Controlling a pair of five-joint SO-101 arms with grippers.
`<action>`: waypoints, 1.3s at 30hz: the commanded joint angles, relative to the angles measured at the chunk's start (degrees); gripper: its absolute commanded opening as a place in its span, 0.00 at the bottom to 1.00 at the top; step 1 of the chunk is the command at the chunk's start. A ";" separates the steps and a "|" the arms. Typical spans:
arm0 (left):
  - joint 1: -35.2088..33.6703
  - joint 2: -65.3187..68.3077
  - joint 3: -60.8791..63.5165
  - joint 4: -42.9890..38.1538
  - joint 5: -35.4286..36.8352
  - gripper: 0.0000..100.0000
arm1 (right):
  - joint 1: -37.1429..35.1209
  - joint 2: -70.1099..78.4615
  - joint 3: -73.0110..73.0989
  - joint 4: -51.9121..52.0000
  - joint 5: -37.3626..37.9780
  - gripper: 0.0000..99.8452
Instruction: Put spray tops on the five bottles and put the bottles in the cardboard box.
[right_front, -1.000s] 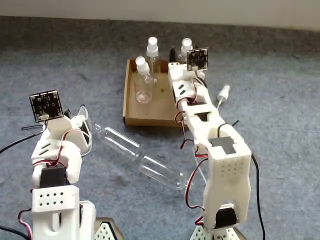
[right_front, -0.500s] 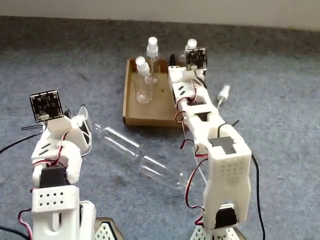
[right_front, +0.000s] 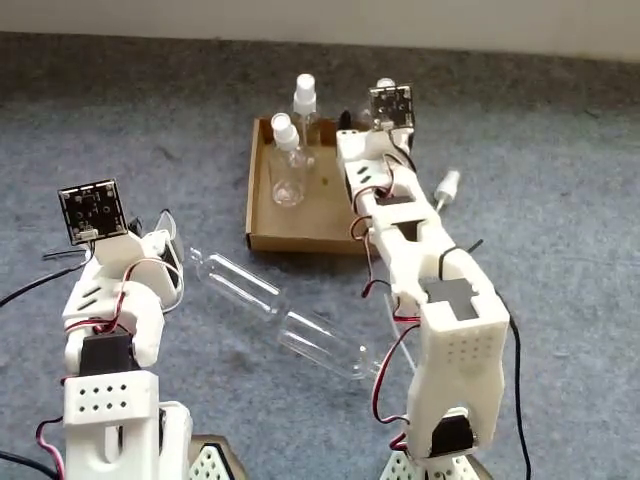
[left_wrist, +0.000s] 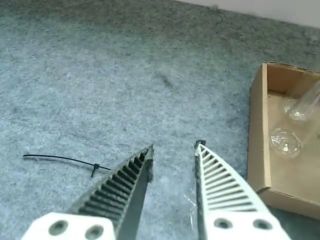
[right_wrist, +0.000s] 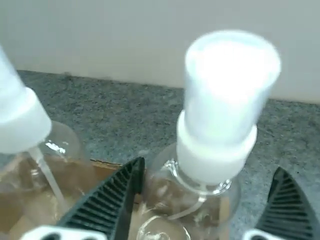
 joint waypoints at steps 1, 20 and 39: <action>1.19 -0.92 -0.75 -0.97 0.53 0.13 | -0.22 -4.53 -3.56 0.04 0.70 0.33; 1.19 -0.92 -0.75 -1.05 0.53 0.13 | -1.01 -16.92 -11.91 14.90 0.70 0.33; 1.19 -0.92 -0.40 -1.14 0.70 0.13 | 0.66 -35.56 -20.88 43.21 0.35 0.33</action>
